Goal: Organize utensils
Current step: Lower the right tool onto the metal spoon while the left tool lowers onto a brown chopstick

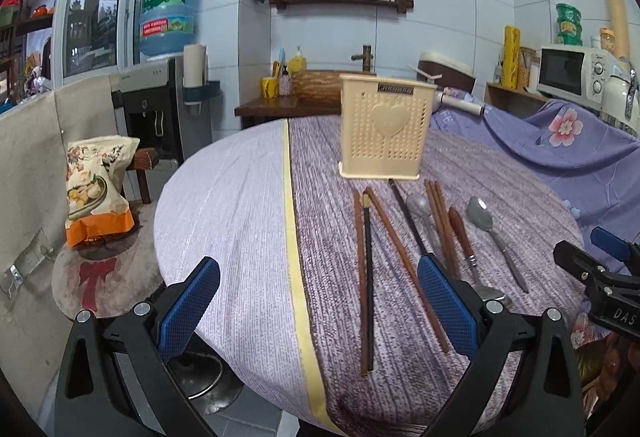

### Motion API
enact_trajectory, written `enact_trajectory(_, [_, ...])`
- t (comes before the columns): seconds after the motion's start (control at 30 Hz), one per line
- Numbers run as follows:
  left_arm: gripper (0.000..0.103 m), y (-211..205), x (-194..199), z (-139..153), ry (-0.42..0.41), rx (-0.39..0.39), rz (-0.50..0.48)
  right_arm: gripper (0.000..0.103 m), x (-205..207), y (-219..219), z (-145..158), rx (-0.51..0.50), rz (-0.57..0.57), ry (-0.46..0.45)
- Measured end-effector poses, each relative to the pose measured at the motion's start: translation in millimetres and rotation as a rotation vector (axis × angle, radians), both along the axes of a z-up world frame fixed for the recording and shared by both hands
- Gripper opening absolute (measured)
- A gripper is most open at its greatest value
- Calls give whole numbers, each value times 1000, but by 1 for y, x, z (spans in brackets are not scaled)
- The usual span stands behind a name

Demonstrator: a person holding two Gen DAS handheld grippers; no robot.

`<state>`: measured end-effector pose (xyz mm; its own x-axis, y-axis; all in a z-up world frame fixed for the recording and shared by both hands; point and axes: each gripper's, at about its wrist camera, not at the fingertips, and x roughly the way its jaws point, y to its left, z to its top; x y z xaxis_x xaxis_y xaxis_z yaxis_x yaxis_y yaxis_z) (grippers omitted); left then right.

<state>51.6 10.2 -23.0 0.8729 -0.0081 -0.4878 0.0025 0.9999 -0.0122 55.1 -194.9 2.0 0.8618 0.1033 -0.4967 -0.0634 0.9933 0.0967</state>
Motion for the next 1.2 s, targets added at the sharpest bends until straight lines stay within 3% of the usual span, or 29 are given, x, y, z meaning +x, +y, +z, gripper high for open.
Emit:
enact_trajectory(0.1, [97,6,20,-7,71,10,-2,96,20,-4,-4,-1,-1,50])
enact_trajectory(0.27, [88,8,52,-11,130,20,-44,78,56,-5,-13,-5,-1,134])
enact_trajectory(0.67, [69,5,117,-24,271,26,-131,66,131,5,-31,-86,11,312])
enact_trajectory(0.93, [65,1,138,-29,309,7,-175,59,150,15,-44,-92,31,375])
enact_trajectory(1.2, [59,-1,158,-35,351,-16,-191,52,166,18,-46,-80,37,378])
